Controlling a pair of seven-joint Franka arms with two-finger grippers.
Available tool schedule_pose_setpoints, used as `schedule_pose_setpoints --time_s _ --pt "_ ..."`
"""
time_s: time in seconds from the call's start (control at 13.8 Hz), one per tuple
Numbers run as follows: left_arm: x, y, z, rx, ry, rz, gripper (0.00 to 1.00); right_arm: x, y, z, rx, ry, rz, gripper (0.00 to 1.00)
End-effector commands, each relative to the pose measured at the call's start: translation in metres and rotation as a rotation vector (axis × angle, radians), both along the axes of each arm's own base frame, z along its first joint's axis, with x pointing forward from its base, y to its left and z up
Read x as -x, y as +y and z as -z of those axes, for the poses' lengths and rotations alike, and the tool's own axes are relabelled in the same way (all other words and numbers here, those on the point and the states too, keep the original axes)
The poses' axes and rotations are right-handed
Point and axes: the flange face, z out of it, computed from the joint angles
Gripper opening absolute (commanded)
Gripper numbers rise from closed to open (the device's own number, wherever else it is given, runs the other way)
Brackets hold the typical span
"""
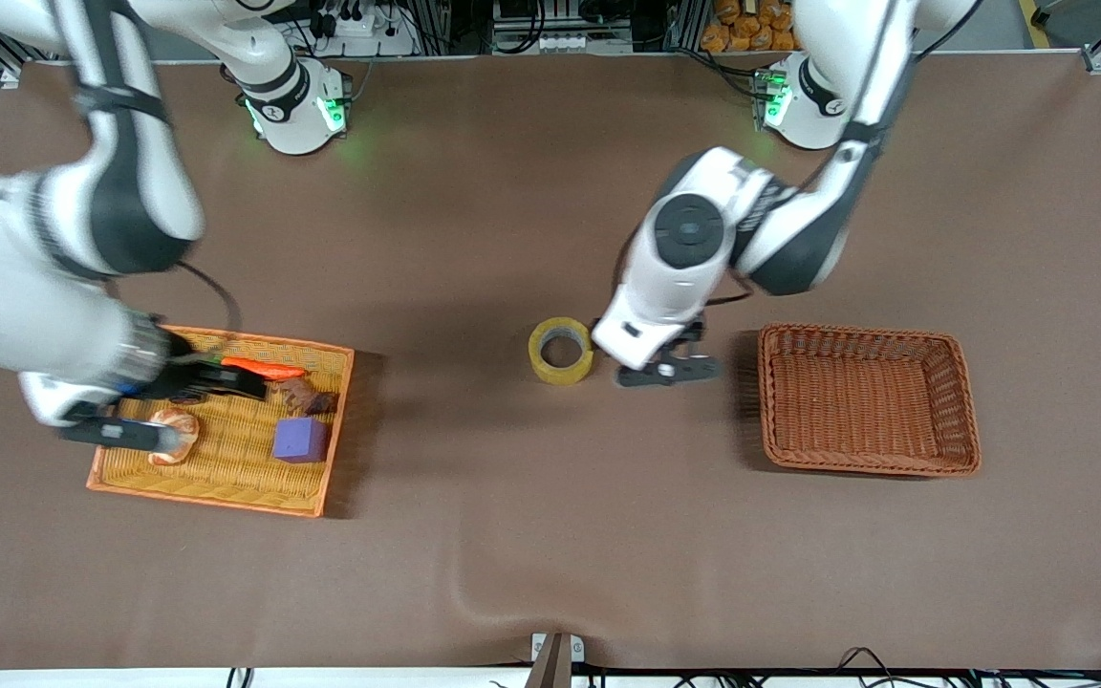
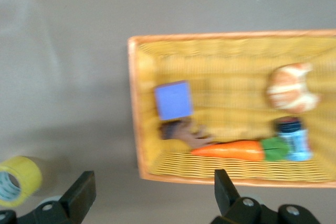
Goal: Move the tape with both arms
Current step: 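Grasp the tape roll with the left gripper while the right gripper retracts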
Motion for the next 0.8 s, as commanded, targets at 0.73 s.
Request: schedule_pose_setpoints --time_s 0.73 --pt "0.044 -0.036 0.144 -0.004 0.014 0.049 1.0 0.095 -0.107 -0.12 0.11 -0.001 -0.059 1.0"
